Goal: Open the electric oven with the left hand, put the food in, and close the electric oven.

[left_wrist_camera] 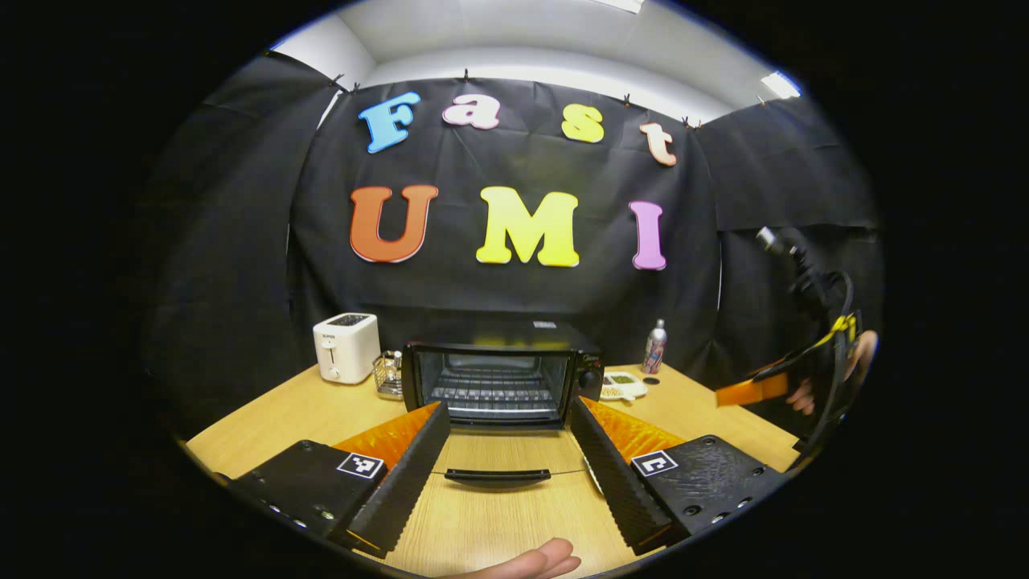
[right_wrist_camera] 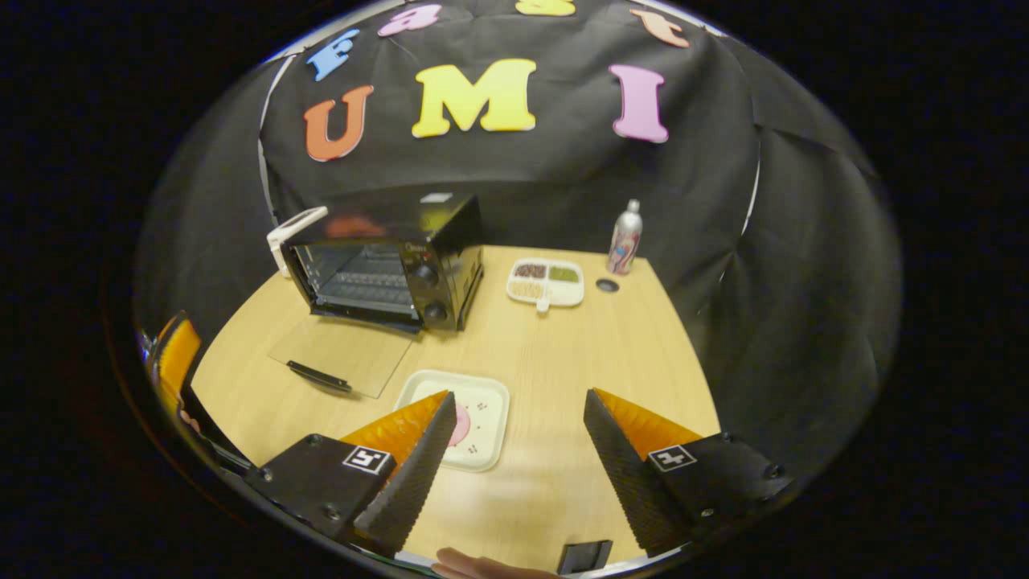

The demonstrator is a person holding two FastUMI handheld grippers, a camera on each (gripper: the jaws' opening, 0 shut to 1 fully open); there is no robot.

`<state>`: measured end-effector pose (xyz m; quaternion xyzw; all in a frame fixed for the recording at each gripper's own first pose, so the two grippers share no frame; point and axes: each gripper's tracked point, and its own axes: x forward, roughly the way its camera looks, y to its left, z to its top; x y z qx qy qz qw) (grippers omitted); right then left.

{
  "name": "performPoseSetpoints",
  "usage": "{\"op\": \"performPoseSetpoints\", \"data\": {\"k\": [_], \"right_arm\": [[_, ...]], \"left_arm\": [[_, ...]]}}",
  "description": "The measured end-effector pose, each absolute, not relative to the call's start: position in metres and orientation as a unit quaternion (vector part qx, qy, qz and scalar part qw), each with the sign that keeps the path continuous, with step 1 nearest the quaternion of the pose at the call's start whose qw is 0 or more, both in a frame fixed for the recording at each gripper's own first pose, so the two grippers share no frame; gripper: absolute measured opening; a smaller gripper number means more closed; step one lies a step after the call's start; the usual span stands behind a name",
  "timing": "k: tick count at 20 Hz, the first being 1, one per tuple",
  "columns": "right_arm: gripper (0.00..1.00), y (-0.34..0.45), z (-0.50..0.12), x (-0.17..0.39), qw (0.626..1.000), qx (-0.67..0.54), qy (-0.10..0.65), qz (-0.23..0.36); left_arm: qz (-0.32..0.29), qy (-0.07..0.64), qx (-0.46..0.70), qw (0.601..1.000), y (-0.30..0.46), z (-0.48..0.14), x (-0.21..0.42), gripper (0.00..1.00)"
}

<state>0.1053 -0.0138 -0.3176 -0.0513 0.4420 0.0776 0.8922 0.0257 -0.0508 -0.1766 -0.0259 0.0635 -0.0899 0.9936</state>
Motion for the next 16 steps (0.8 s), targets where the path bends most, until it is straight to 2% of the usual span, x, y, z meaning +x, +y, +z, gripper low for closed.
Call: {"op": "performPoseSetpoints", "data": {"k": [5, 7, 9, 12, 16], "right_arm": [[0.97, -0.013, -0.386, 0.106, 0.828, 0.001, 0.555, 0.077], [0.93, -0.02, -0.403, 0.118, 0.816, 0.008, 0.574, 0.067], [0.93, -0.027, -0.417, 0.125, 0.807, 0.009, 0.587, 0.058], [0.91, -0.018, -0.434, 0.127, 0.789, 0.02, 0.61, 0.073], [0.8, 0.0, -0.447, 0.127, 0.766, 0.047, 0.634, 0.095]], "left_arm": [[-0.073, 0.03, -0.016, 0.997, -0.027, -0.153, -0.001, 0.95], [-0.064, 0.026, -0.009, 0.998, -0.017, -0.151, -0.006, 0.95], [-0.06, 0.026, -0.005, 0.998, -0.012, -0.151, -0.005, 0.95], [-0.058, 0.024, -0.009, 0.998, -0.01, -0.15, -0.005, 0.95], [-0.06, 0.03, -0.008, 0.998, -0.013, -0.154, -0.005, 0.95]]}}
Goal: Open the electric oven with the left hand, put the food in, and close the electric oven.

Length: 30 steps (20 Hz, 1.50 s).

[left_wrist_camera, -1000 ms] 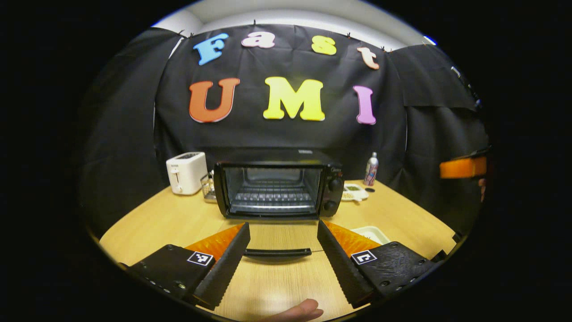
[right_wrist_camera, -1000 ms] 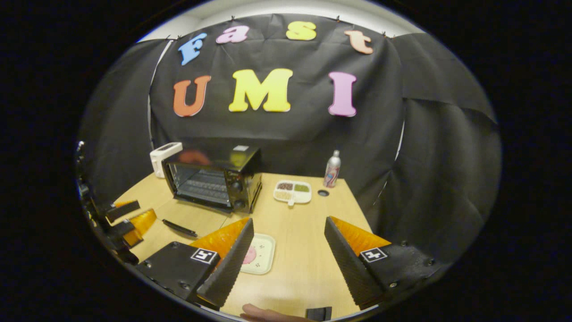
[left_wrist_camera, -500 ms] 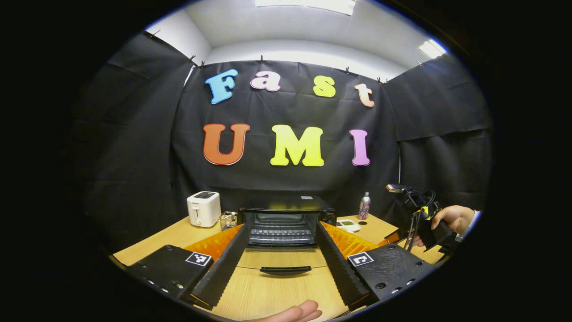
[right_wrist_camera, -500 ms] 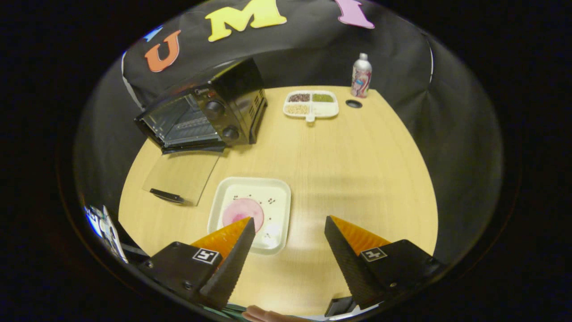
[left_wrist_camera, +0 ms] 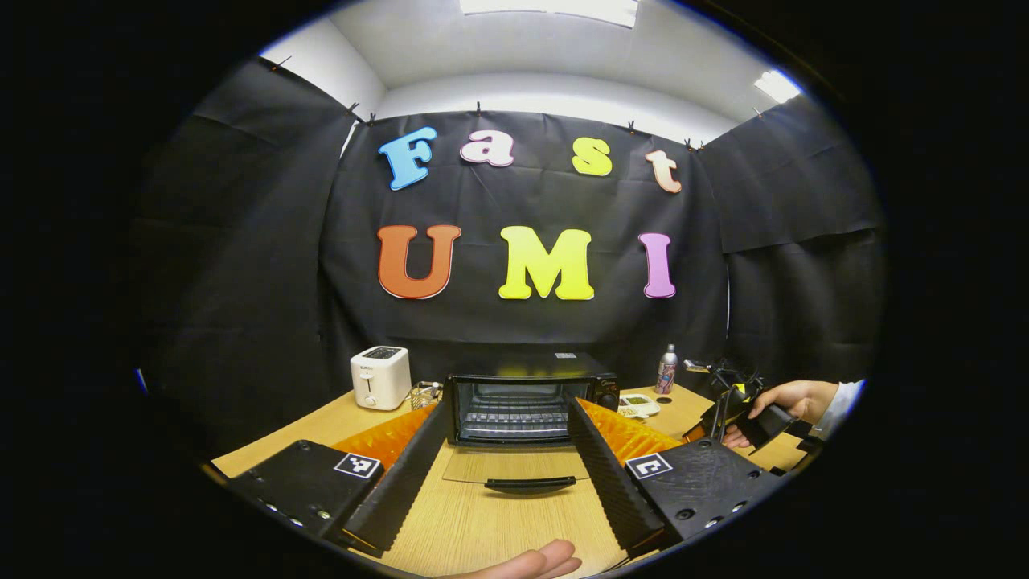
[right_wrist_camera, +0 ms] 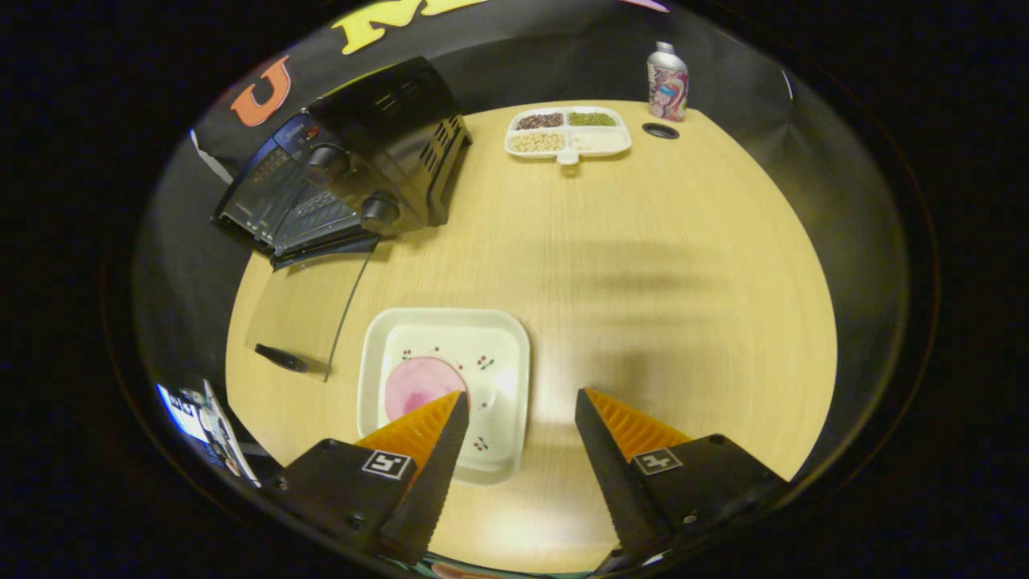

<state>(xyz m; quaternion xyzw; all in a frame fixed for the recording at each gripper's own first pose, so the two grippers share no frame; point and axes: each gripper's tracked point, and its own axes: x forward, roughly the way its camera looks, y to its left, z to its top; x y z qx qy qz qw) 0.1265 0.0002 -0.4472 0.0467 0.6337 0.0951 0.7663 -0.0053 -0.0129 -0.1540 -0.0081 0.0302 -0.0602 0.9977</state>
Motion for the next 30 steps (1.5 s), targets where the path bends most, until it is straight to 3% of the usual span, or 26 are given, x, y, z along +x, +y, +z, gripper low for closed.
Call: {"op": "performPoseSetpoints", "data": {"k": [3, 6, 8, 9, 11, 12, 20, 21, 22, 23, 26, 30], "right_arm": [[0.67, 0.012, -0.455, 0.123, 0.745, 0.068, 0.654, 0.113], [0.27, 0.006, -0.462, 0.126, 0.729, 0.09, 0.67, 0.101], [0.19, 0.008, -0.468, 0.12, 0.702, 0.115, 0.694, 0.112], [0.08, 0.007, -0.469, 0.124, 0.703, 0.118, 0.691, 0.12], [0.0, 0.003, -0.47, 0.124, 0.695, 0.125, 0.696, 0.132], [0.04, 0.004, -0.469, 0.123, 0.69, 0.133, 0.698, 0.14], [0.04, -0.007, -0.465, 0.12, 0.677, 0.281, 0.665, 0.144], [0.02, -0.01, -0.464, 0.118, 0.677, 0.29, 0.661, 0.142], [0.04, -0.014, -0.463, 0.115, 0.678, 0.295, 0.658, 0.14], [0.04, -0.019, -0.458, 0.111, 0.681, 0.299, 0.654, 0.138], [0.0, -0.029, -0.438, 0.106, 0.697, 0.3, 0.637, 0.132], [0.04, -0.019, -0.403, 0.101, 0.718, 0.288, 0.619, 0.138]], "left_arm": [[-0.06, 0.033, 0.007, 0.998, -0.012, -0.158, -0.006, 0.95], [-0.062, 0.037, 0.013, 0.997, -0.013, -0.162, -0.008, 0.95], [-0.062, 0.041, 0.014, 0.997, -0.012, -0.166, -0.005, 0.95], [-0.06, 0.042, 0.015, 0.997, -0.01, -0.167, -0.004, 0.95], [-0.057, 0.044, 0.012, 0.997, -0.011, -0.168, -0.004, 0.95], [-0.059, 0.044, 0.011, 0.997, -0.013, -0.168, -0.004, 0.95], [-0.054, 0.062, 0.006, 0.997, -0.005, -0.171, -0.005, 0.95], [-0.053, 0.062, 0.006, 0.997, -0.003, -0.17, -0.006, 0.84], [-0.052, 0.061, 0.005, 0.997, -0.002, -0.168, -0.007, 0.84], [-0.053, 0.061, 0.004, 0.997, -0.003, -0.168, -0.007, 0.95], [-0.053, 0.062, 0.001, 0.997, 0.0, -0.169, -0.01, 0.95], [-0.048, 0.061, 0.002, 0.997, 0.008, -0.167, -0.014, 0.95]]}}
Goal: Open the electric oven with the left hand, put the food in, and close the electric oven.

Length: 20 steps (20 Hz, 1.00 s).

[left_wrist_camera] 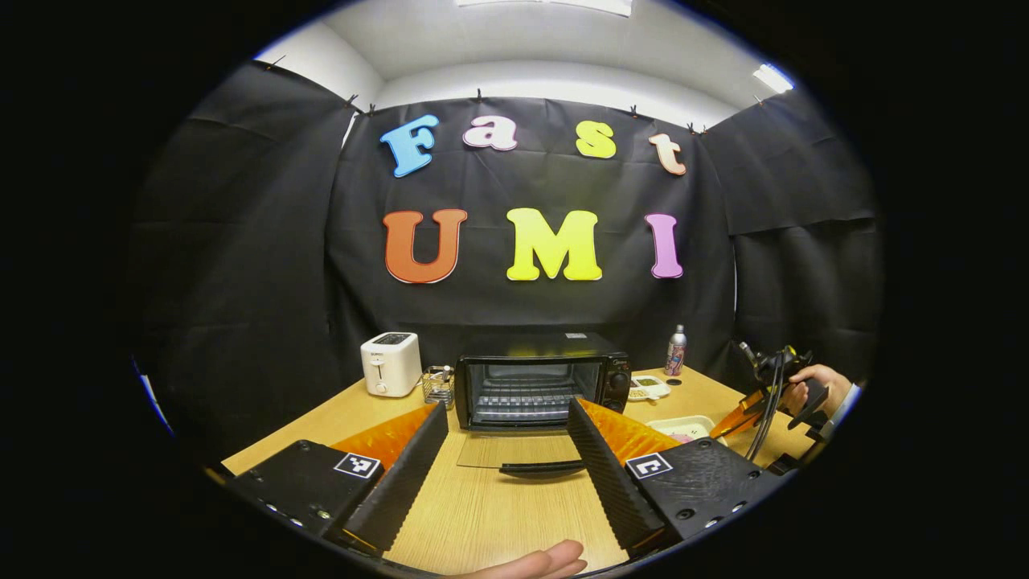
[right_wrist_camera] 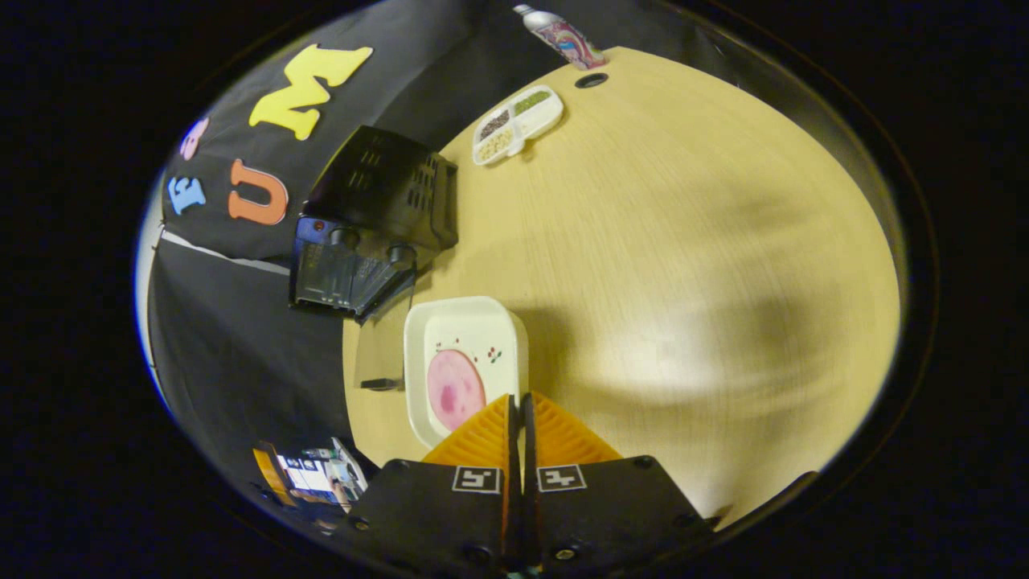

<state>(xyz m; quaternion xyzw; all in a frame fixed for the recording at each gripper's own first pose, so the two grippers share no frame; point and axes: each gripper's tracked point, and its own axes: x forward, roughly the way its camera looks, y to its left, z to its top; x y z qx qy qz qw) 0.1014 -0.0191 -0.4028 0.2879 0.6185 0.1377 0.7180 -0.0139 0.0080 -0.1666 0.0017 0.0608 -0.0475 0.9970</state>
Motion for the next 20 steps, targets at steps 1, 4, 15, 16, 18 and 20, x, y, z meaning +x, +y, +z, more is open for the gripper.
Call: {"op": "performPoseSetpoints", "data": {"k": [1, 4, 15, 16, 18, 20], "right_arm": [[0.01, -0.01, -0.394, 0.099, 0.72, 0.288, 0.615, 0.144], [0.01, 0.021, -0.371, 0.094, 0.718, 0.294, 0.611, 0.157], [0.01, 0.14, -0.369, 0.095, 0.708, 0.313, 0.618, 0.138], [0.01, 0.15, -0.372, 0.097, 0.709, 0.317, 0.616, 0.132], [0.01, 0.17, -0.38, 0.101, 0.712, 0.326, 0.611, 0.116], [0.04, 0.19, -0.389, 0.106, 0.718, 0.329, 0.604, 0.105]], "left_arm": [[-0.047, 0.06, 0.002, 0.997, 0.01, -0.166, -0.016, 0.95], [-0.042, 0.061, 0.001, 0.997, 0.017, -0.166, -0.021, 0.95], [-0.023, 0.044, 0.001, 0.999, 0.057, -0.162, -0.042, 0.95], [-0.02, 0.044, 0.003, 0.999, 0.062, -0.163, -0.043, 0.95], [-0.015, 0.044, 0.005, 0.999, 0.071, -0.165, -0.045, 0.95], [-0.01, 0.046, 0.003, 0.999, 0.078, -0.17, -0.046, 0.95]]}}
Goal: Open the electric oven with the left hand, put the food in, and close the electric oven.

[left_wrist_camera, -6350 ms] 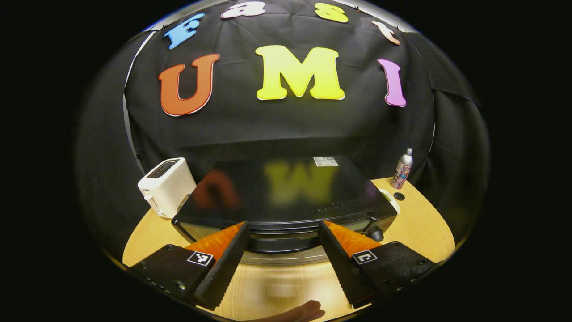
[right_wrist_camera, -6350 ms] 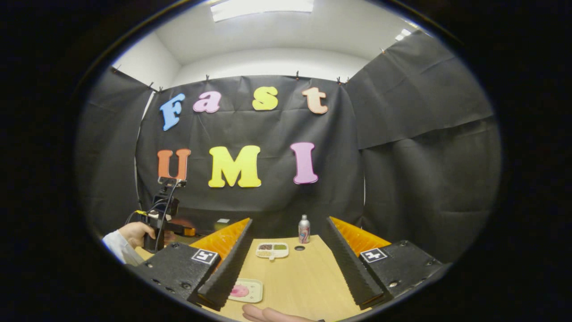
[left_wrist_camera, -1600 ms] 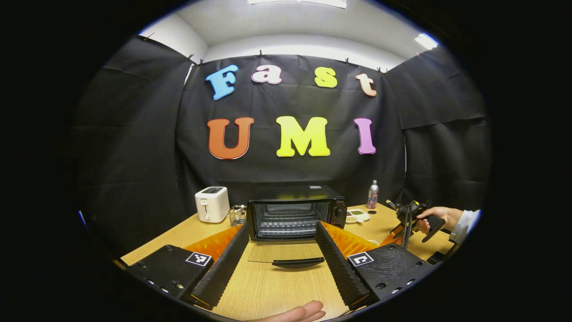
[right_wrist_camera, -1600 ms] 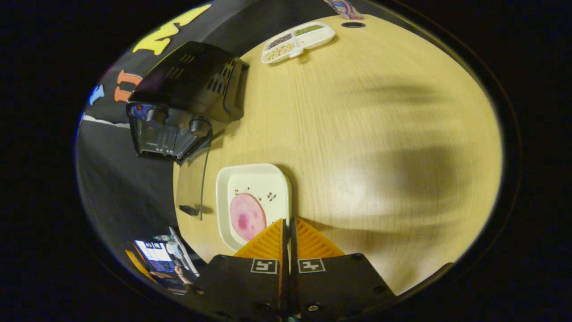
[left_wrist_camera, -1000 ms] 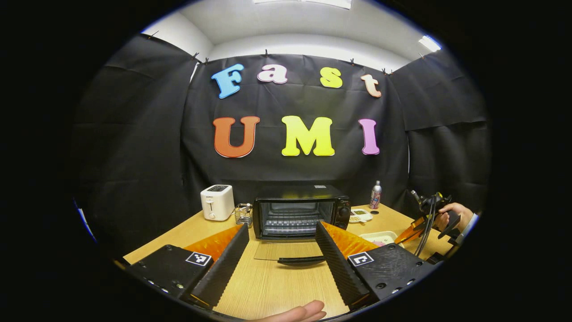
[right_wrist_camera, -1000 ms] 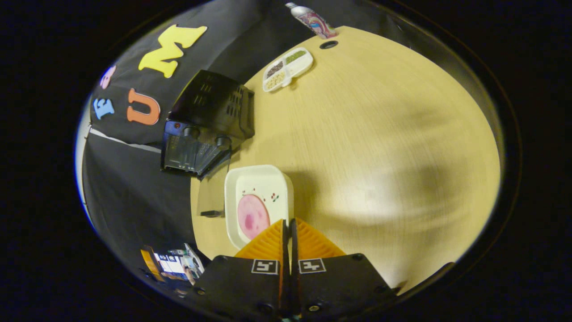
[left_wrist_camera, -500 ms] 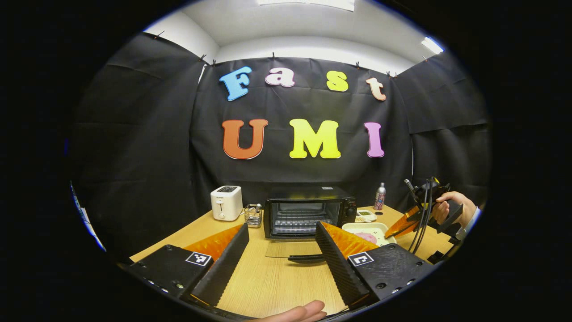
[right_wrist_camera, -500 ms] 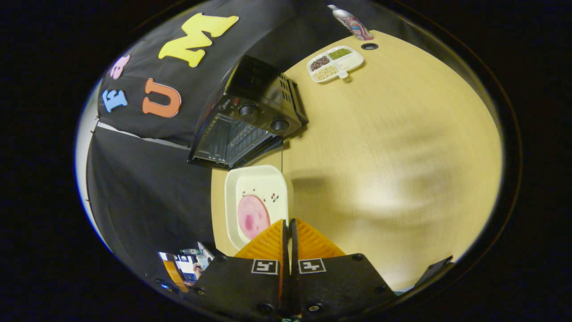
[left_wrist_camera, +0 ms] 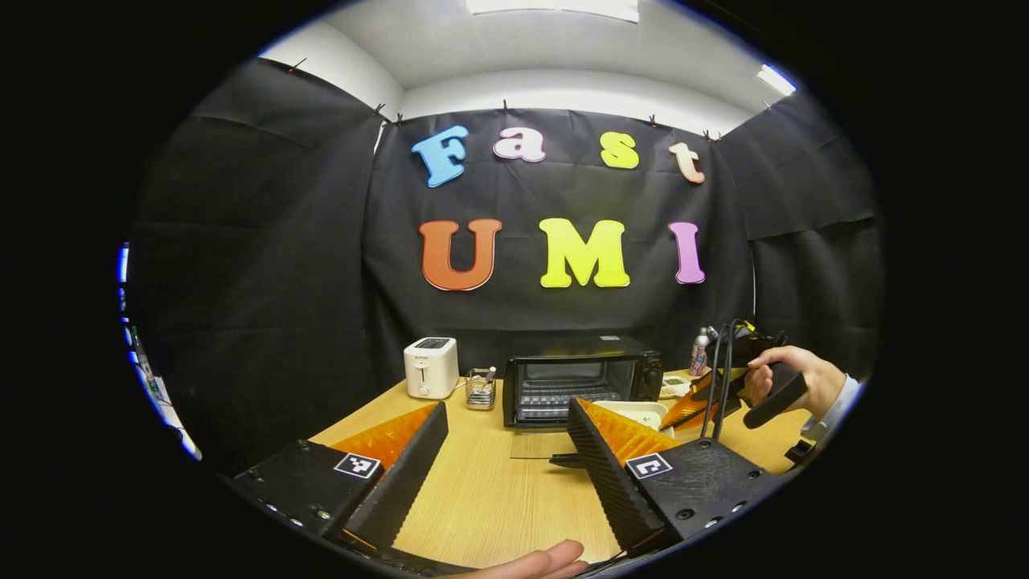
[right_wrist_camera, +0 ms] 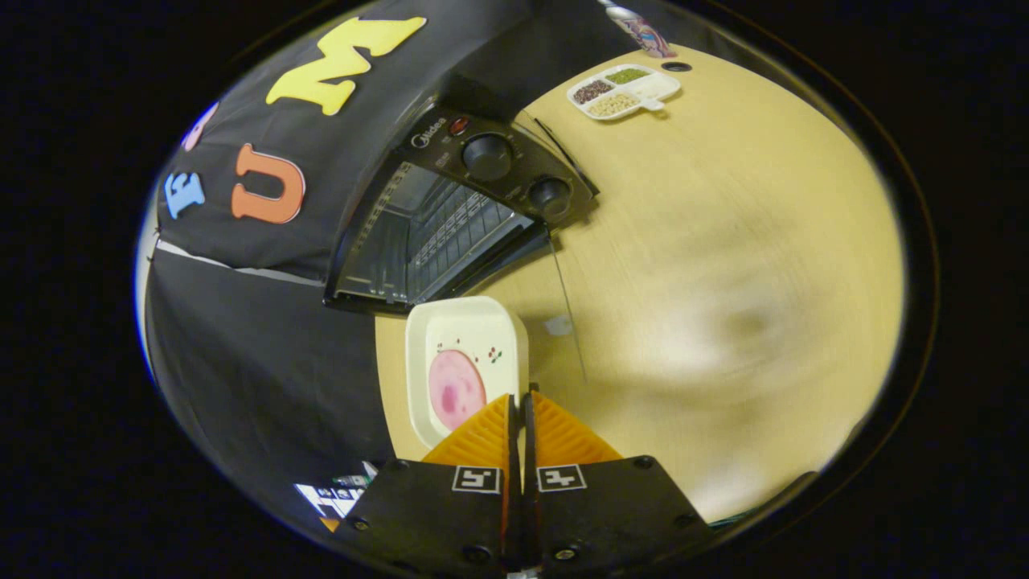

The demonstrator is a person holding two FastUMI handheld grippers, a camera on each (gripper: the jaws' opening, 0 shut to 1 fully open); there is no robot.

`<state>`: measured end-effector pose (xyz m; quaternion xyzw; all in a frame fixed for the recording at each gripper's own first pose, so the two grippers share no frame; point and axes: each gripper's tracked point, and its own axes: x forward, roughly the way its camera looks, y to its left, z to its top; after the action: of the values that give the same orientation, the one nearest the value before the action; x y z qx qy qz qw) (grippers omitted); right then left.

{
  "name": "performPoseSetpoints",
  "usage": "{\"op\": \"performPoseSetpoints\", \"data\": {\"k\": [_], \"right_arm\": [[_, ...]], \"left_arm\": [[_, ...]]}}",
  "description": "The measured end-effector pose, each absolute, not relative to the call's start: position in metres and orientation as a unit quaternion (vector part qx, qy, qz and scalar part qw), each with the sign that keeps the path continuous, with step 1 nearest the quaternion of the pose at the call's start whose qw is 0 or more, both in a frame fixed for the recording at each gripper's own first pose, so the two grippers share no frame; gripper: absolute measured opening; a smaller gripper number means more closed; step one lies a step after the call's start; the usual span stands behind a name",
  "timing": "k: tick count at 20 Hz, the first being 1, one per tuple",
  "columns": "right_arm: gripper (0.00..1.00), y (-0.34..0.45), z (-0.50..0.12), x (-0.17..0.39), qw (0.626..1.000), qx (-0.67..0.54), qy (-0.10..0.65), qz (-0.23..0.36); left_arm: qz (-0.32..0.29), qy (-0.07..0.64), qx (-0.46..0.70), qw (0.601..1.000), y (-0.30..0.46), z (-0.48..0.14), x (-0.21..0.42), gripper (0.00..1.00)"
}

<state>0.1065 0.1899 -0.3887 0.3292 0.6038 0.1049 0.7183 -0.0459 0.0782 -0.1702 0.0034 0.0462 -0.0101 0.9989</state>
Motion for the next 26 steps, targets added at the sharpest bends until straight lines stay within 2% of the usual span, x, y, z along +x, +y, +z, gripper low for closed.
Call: {"op": "performPoseSetpoints", "data": {"k": [4, 5, 6, 7, 11, 12, 13, 14, 16, 19, 20, 23, 25, 26], "right_arm": [[0.04, 0.223, -0.399, 0.125, 0.737, 0.351, 0.572, 0.083], [0.01, 0.229, -0.4, 0.132, 0.742, 0.364, 0.558, 0.074], [0.04, 0.235, -0.402, 0.14, 0.748, 0.377, 0.543, 0.063], [0.01, 0.24, -0.404, 0.148, 0.752, 0.39, 0.528, 0.052], [0.04, 0.26, -0.418, 0.179, 0.757, 0.445, 0.478, -0.001], [0.04, 0.264, -0.42, 0.189, 0.757, 0.462, 0.461, -0.013], [0.04, 0.27, -0.42, 0.202, 0.762, 0.473, 0.441, -0.018], [0.01, 0.272, -0.421, 0.211, 0.769, 0.476, 0.426, -0.021], [0.04, 0.275, -0.419, 0.23, 0.775, 0.499, 0.385, -0.042], [0.01, 0.281, -0.421, 0.26, 0.777, 0.529, 0.338, -0.053], [0.04, 0.285, -0.424, 0.267, 0.775, 0.537, 0.33, -0.054], [0.0, 0.296, -0.433, 0.283, 0.774, 0.545, 0.317, -0.05], [0.04, 0.294, -0.438, 0.291, 0.788, 0.531, 0.308, -0.053], [0.0, 0.292, -0.441, 0.293, 0.793, 0.523, 0.307, -0.061]], "left_arm": [[-0.003, 0.054, 0.002, 0.999, 0.09, -0.177, -0.045, 0.95], [-0.001, 0.055, 0.001, 0.998, 0.092, -0.179, -0.044, 0.95], [0.0, 0.057, 0.0, 0.998, 0.095, -0.182, -0.042, 0.95], [0.0, 0.059, -0.002, 0.998, 0.096, -0.184, -0.039, 0.95], [0.001, 0.066, -0.003, 0.998, 0.102, -0.193, -0.031, 0.95], [-0.002, 0.066, -0.003, 0.998, 0.102, -0.194, -0.029, 0.84], [-0.004, 0.069, -0.002, 0.998, 0.103, -0.198, -0.026, 0.95], [-0.004, 0.072, -0.001, 0.997, 0.105, -0.2, -0.023, 0.95], [-0.004, 0.081, 0.001, 0.997, 0.108, -0.208, -0.018, 0.95], [-0.004, 0.091, 0.006, 0.996, 0.111, -0.217, -0.011, 0.95], [-0.004, 0.093, 0.007, 0.996, 0.111, -0.22, -0.008, 0.95], [-0.004, 0.109, 0.005, 0.994, 0.11, -0.234, 0.0, 0.95], [-0.008, 0.114, 0.006, 0.993, 0.108, -0.241, 0.001, 0.95], [-0.01, 0.116, 0.007, 0.993, 0.106, -0.243, 0.002, 0.95]]}}
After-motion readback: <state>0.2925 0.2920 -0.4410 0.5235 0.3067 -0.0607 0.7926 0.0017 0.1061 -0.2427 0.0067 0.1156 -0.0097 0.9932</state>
